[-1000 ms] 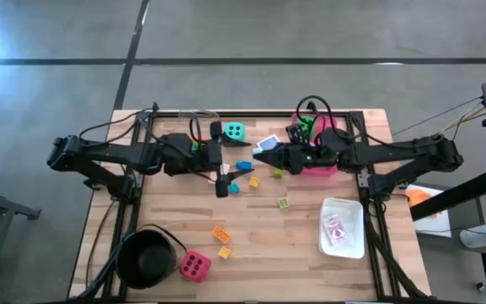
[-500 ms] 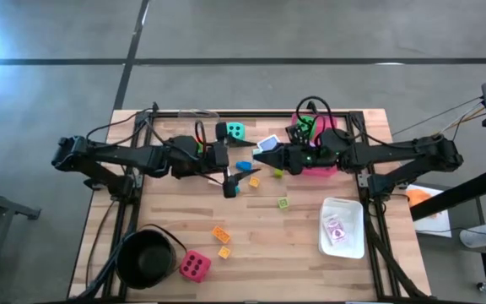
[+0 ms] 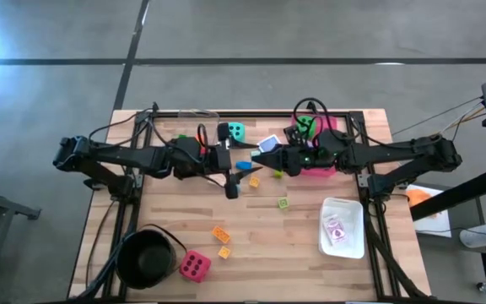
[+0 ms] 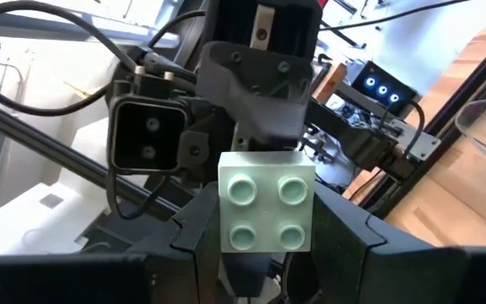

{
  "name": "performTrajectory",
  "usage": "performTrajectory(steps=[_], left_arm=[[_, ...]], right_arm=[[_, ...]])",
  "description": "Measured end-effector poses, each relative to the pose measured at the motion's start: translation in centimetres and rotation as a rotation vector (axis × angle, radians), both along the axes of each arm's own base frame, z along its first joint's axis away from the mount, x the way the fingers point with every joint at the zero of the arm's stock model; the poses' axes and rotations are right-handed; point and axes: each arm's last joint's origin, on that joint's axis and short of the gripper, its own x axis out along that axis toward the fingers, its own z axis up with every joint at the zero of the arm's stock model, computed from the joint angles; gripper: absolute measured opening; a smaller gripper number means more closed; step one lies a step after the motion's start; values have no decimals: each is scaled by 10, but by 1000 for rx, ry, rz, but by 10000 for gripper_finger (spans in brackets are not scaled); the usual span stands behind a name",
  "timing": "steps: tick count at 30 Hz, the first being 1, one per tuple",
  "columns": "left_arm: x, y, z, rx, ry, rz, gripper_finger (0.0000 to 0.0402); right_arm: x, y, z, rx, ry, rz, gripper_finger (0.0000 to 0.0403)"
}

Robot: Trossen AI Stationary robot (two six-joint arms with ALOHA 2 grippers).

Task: Pick & Place Toys
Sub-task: Put the light blue game piece into the transparent bin

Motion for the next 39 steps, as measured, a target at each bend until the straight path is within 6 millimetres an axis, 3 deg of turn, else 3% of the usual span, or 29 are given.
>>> performTrajectory(steps=[7, 14, 22, 28, 33, 39], left_arm=[[0, 0, 1, 36, 1, -3, 140], [0, 0, 1, 35, -3, 7, 135], [-5, 0, 5, -67, -30, 26, 135], [-23, 4, 18, -144, -52, 98, 135], [-49, 22, 25, -311, -37, 267, 135], [-74, 70, 0, -579, 107, 628, 135]], right_arm=[[0, 0, 0, 10, 1, 5, 129], [0, 0, 0, 10, -4, 13, 136], [0, 0, 0, -6, -5, 14, 313], [0, -1, -6, 16, 64, -35, 359], [-4, -5, -24, -20, 267, -79, 362], [-7, -5, -40, -117, 434, -64, 363]])
